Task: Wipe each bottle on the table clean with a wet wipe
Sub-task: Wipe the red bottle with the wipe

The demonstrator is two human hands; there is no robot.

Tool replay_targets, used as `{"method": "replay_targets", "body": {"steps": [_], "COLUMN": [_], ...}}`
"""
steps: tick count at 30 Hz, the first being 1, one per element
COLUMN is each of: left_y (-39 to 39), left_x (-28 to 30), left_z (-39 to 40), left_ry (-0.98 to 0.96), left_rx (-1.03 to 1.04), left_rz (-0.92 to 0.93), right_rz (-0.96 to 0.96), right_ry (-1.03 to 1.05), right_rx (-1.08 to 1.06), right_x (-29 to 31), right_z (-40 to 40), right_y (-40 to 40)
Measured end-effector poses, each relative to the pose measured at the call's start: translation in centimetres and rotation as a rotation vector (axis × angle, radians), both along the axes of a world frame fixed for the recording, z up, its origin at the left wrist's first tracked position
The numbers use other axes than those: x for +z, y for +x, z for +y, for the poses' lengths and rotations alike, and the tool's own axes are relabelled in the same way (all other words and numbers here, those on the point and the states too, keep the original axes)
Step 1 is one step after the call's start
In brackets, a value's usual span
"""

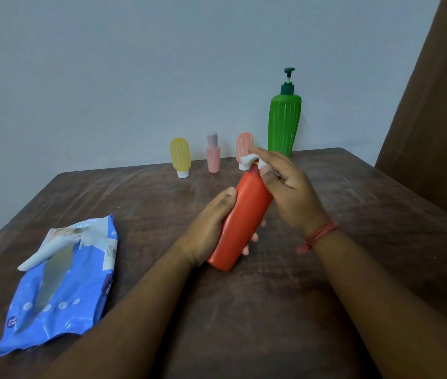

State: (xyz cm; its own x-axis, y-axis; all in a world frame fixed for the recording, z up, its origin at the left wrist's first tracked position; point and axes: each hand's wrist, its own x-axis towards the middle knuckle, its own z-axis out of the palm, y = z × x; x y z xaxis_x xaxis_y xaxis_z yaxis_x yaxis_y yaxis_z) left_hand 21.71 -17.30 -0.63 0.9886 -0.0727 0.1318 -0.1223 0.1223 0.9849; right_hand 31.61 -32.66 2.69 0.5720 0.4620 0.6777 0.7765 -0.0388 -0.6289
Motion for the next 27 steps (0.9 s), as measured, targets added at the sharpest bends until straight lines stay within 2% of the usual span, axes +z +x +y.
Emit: {"method": "replay_targets", "body": {"steps": [3,8,10,14,18,23,27], "left_y": [-0.1,0.1,0.1,0.3,0.3,0.5,0.3], "left_x": [-0.1,-0.4,-0.5,-0.6,-0.4,-0.4,-0.2], "left_z": [0.1,0.3,0.3,0.5,0.8,2.0,2.7], "left_ry": [-0.024,-0.054,-0.076,-0.174,-0.288,-0.283,-0.274], "left_rx": [0.011,0.05,0.059,0.116,0.241,0.424,0.487], "left_rz": [0.015,0.014,0.022,0.022,0.022,-0.012,-0.078], "right_rz": [0.053,-0.02,0.065,0.336,0.434,0.416,0.278], "right_ry": [0.018,0.06,0.052,0.145,0.099,-0.024,-0.239], "right_rx": [-0.098,-0.358,-0.401,-0.198,-0.03,0.027,0.02], "right_x": [-0.5,-0.8,-0.8,-1.4,-2.8,-3.6,-4.3], "right_z": [0.5,0.8,1.1,2.3,3.1,3.3,3.3], "right_y": [-0.1,-0.9,-1.3,-2.5,-3.1,-3.1,-2.9]}}
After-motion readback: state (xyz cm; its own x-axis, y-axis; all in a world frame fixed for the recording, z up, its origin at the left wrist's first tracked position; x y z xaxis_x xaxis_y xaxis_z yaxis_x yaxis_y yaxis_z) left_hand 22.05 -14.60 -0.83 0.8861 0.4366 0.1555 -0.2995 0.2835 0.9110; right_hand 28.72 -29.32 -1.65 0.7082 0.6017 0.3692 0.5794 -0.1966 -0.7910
